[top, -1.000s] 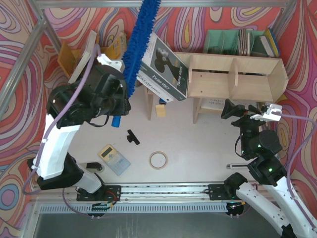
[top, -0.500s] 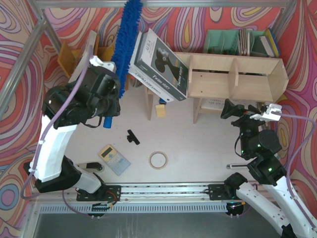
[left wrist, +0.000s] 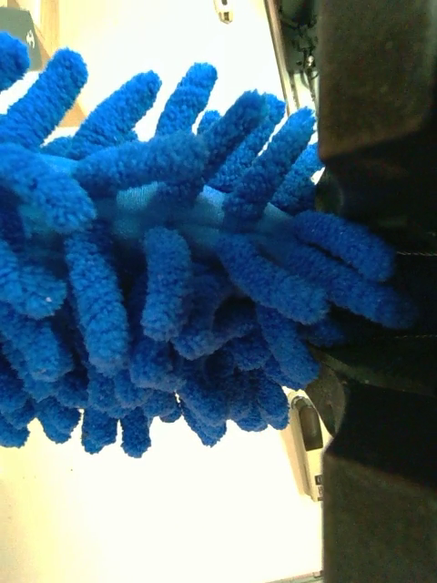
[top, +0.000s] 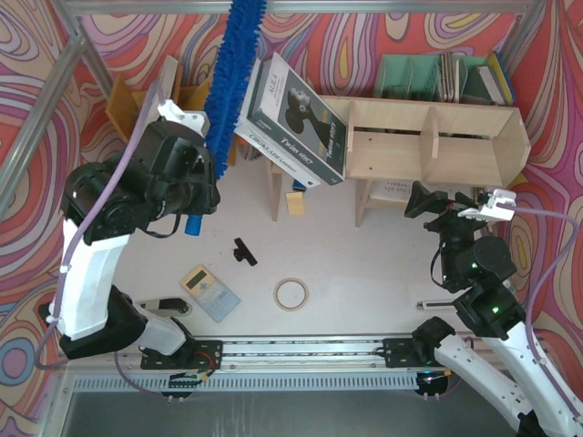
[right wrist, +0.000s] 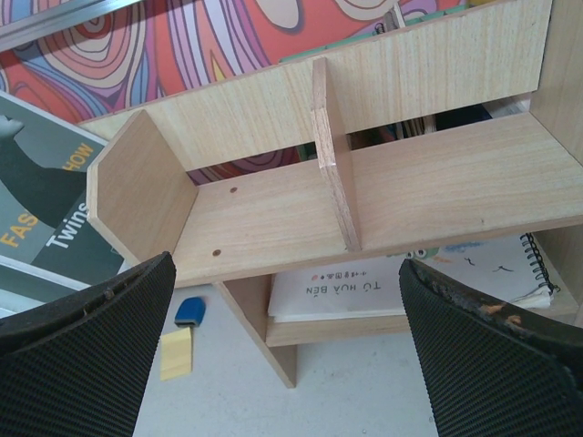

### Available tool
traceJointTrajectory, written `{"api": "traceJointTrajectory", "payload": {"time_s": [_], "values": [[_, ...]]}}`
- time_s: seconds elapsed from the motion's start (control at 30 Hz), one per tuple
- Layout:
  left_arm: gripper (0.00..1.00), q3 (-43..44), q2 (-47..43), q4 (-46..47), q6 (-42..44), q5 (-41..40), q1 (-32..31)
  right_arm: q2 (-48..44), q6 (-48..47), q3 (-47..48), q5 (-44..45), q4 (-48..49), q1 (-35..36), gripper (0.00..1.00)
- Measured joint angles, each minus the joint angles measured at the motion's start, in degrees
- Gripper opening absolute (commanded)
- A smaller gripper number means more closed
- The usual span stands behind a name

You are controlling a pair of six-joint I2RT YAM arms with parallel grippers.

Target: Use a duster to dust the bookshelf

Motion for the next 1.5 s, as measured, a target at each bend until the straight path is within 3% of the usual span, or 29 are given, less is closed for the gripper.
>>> {"api": "traceJointTrajectory", "payload": {"time_s": [0.4, 0.77, 1.07, 1.5], "values": [[0.0, -7.3, -1.8, 3.7, 0.6, 4.7, 0.0, 0.4, 0.0, 0.0, 0.0, 0.0, 0.0, 0.99], [0.0, -6.5, -5.2, 4.9, 0.4, -2.4, 0.0, 0.8, 0.0, 0.0, 0.0, 0.0, 0.0, 0.99], [0.0, -18.3, -12.4, 8.8, -2.4, -7.5, 1.8, 0.8, 0.1, 0.0, 0.0, 0.0, 0.0, 0.99], [0.0, -42.5, -19.1, 18.6, -5.0, 0.0, 3.5, 0.7, 0.1, 0.0, 0.0, 0.0, 0.0, 0.99]]}}
